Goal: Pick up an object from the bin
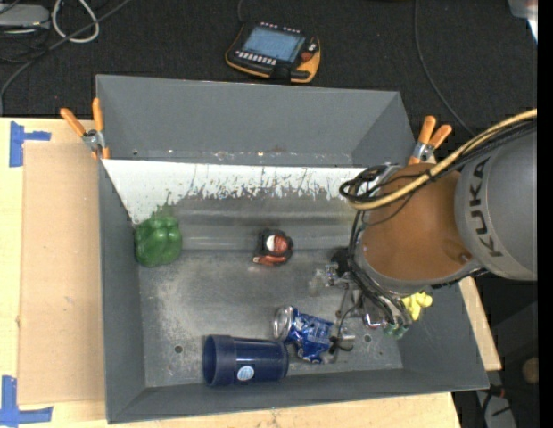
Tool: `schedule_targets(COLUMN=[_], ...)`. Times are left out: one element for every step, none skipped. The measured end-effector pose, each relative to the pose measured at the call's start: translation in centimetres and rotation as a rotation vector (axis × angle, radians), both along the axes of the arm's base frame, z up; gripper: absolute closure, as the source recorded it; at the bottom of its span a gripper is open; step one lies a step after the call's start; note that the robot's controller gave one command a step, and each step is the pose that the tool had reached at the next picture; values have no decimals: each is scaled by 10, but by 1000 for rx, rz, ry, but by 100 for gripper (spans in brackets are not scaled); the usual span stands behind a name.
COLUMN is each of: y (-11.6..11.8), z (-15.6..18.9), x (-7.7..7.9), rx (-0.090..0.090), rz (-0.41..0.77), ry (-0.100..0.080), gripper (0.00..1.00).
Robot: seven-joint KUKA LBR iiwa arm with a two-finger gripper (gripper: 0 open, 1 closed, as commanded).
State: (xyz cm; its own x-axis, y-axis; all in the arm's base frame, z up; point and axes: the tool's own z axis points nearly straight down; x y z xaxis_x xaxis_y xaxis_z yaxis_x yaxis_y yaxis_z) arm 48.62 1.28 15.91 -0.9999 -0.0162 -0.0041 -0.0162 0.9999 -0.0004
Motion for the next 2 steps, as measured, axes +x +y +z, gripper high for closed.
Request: schedule_targets(y=[7, 10], z=[-60, -87], x=[-6, 18], rx=[3, 2], rz=[62, -33], ry=[13, -11], gripper=[0, 0])
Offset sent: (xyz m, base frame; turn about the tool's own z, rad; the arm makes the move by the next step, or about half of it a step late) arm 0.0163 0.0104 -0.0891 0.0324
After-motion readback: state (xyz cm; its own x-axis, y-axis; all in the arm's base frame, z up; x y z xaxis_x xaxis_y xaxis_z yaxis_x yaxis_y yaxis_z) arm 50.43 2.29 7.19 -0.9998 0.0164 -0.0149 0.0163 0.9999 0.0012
